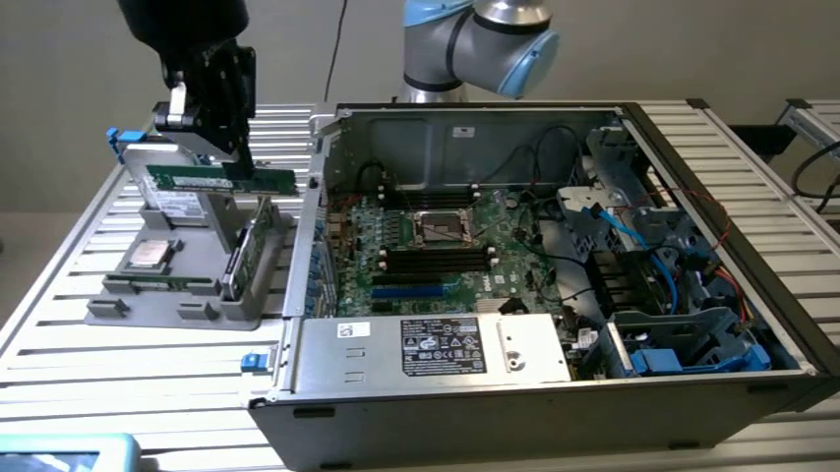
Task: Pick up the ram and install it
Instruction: 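Pick up the ram and move it above insertion slot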
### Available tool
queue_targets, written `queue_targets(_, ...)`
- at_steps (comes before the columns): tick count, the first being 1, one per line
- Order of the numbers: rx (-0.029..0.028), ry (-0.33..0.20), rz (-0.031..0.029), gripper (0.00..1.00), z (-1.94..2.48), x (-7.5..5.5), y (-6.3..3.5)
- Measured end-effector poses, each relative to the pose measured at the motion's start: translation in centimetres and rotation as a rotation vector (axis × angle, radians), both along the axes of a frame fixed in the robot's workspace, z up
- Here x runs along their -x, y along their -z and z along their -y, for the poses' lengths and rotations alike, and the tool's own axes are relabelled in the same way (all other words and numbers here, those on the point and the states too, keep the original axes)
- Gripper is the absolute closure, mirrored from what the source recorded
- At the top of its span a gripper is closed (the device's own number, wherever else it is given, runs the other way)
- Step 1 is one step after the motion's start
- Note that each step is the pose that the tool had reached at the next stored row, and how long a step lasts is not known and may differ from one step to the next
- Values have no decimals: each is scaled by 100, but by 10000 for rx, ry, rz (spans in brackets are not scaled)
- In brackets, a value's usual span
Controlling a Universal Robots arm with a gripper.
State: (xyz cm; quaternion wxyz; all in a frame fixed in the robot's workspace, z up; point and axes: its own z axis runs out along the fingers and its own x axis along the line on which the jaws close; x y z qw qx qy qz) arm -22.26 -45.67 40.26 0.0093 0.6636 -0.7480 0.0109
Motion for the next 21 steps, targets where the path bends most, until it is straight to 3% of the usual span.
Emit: queue_targets(21,1,0,-1,88,17,-954,-1)
